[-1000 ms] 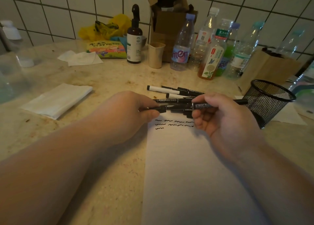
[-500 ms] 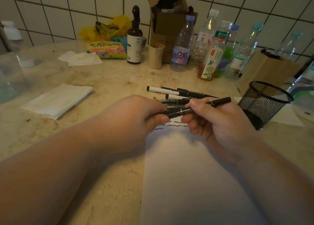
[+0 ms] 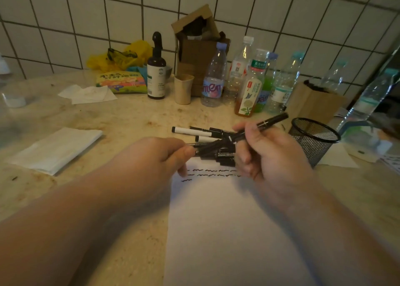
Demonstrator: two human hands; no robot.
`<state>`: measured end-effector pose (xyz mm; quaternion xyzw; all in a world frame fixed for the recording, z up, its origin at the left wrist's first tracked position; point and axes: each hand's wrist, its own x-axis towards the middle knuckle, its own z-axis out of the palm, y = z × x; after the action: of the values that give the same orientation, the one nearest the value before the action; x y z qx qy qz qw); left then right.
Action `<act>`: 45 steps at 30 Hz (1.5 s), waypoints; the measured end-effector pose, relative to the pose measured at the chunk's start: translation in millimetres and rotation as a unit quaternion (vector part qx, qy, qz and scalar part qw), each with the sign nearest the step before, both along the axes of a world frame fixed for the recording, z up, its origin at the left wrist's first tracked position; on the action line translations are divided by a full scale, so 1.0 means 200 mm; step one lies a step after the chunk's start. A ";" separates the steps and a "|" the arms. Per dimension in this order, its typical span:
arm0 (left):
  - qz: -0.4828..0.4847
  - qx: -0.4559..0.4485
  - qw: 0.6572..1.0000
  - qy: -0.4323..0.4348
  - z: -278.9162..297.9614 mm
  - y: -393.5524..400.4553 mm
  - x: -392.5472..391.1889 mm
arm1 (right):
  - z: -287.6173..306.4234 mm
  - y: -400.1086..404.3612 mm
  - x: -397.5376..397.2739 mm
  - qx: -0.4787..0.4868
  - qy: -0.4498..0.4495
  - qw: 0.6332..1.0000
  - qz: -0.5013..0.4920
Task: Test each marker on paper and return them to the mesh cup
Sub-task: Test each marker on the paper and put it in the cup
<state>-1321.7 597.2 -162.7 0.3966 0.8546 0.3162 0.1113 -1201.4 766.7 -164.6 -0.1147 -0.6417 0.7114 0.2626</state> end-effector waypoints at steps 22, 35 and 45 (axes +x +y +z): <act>0.019 -0.069 0.996 0.058 -0.06 0.01 -0.02 | 0.12 0.44 0.16 0.397 -0.265 0.772 -0.419; 0.021 -0.066 0.995 0.067 -0.07 0.02 -0.03 | 0.07 0.48 0.08 0.391 -0.210 0.826 -0.347; 0.016 -0.043 0.997 0.066 -0.11 0.02 -0.06 | -0.02 0.53 0.05 0.464 -0.233 0.776 -0.358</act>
<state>-1333.4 601.0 -183.9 0.3980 0.8790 0.2539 0.0661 -1191.2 872.8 -168.0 -0.3628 -0.8482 0.1339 0.3618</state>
